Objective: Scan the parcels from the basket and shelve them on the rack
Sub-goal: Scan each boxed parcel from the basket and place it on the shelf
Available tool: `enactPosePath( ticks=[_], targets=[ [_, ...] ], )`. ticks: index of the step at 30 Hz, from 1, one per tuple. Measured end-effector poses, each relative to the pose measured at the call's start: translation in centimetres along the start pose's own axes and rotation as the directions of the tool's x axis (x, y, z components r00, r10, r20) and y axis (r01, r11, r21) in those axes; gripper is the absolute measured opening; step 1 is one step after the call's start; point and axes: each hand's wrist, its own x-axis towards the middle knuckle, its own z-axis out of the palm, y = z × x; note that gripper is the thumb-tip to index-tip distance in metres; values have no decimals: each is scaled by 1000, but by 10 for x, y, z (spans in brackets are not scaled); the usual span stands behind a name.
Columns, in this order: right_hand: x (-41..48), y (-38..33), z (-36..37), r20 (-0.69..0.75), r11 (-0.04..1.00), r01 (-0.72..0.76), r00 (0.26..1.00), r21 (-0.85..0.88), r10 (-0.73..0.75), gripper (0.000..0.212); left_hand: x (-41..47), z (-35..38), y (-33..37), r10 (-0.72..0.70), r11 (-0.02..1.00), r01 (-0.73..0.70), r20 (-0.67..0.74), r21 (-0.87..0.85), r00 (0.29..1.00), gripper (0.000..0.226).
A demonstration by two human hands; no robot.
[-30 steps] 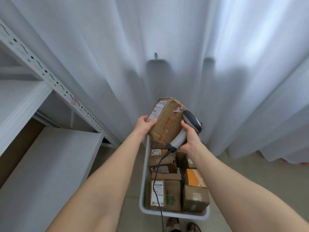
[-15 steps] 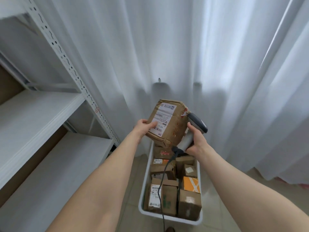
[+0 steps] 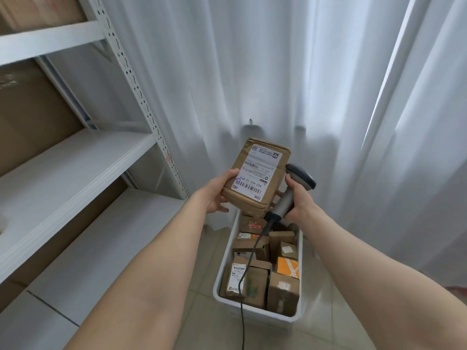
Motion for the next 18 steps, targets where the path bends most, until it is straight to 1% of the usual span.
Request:
enactPosePath(
  ticks=[5, 7, 9, 10, 11, 12, 14, 16, 18],
  targets=[
    [-7, 10, 6, -6, 1000, 3, 1000, -14, -3, 32, -17, -14, -9, -22, 999, 21, 8, 28, 1000, 50],
    [-9, 15, 12, -7, 1000, 1, 1000, -25, -1, 31, -20, -20, -15, -18, 999, 17, 21, 44, 1000, 62],
    [-11, 22, 20, -4, 1000, -8, 1000, -26, 8, 33, -22, -27, -21, -9, 999, 8, 45, 31, 999, 84],
    [-10, 26, 24, -4, 1000, -11, 1000, -28, 10, 35, -23, -32, -24, -2, 1000, 1, 64, 17, 998, 91],
    [-10, 31, 28, -8, 999, -13, 1000, -37, 13, 38, -23, -38, -27, 6, 1000, -7, 84, 5, 996, 93],
    [-9, 35, 32, -13, 998, -16, 1000, -52, 15, 40, -23, -44, -29, 13, 1000, -13, 95, 3, 995, 91],
    [-8, 44, 41, -20, 996, -32, 999, -83, 30, 42, -24, -56, -32, 19, 1000, -21, 76, 20, 997, 79],
    [-9, 54, 50, -40, 993, -39, 999, -111, 34, 43, -25, -69, -32, 36, 999, -36, 11, 39, 999, 64],
    [-8, 62, 58, -87, 991, -1, 996, -131, -10, 47, -28, -87, -30, 52, 996, -46, -70, 80, 996, 49]
  ],
)
